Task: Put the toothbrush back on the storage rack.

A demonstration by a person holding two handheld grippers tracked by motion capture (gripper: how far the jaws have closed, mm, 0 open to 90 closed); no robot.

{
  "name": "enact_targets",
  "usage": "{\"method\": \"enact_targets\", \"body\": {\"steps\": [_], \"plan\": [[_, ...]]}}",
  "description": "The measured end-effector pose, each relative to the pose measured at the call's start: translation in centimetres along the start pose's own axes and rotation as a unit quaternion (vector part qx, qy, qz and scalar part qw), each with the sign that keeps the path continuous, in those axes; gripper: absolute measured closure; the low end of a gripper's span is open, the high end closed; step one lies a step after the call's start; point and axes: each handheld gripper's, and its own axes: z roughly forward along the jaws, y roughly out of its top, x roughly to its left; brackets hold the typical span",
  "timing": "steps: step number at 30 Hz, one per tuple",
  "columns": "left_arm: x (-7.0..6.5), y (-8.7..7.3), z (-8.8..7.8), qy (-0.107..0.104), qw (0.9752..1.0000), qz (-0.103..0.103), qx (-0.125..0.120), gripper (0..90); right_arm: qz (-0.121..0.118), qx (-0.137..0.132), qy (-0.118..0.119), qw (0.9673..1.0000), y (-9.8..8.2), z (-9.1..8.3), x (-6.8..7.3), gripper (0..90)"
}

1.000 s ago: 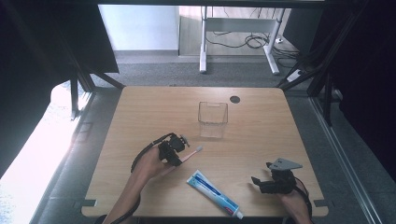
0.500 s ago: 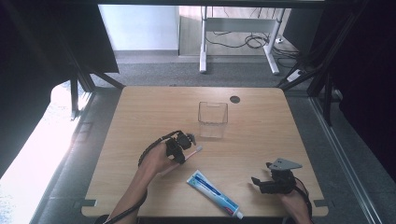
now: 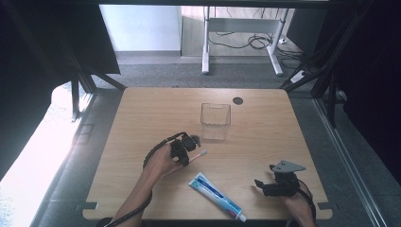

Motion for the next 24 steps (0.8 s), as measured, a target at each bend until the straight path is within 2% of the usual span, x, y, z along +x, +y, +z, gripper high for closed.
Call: {"method": "enact_targets", "body": {"steps": [19, 24], "plan": [[0.3, -0.3, -2.2, -0.026, 0.999, -0.006, -0.037, 78.7, 0.002, 0.002, 0.003, 1.0, 0.0, 0.1, 0.0, 13.6], [0.2, -0.3, -2.8, -0.023, 0.9987, -0.004, -0.045, 78.7, 0.004, 0.001, 0.005, 1.0, -0.1, 0.1, -0.1, 13.5]]}}
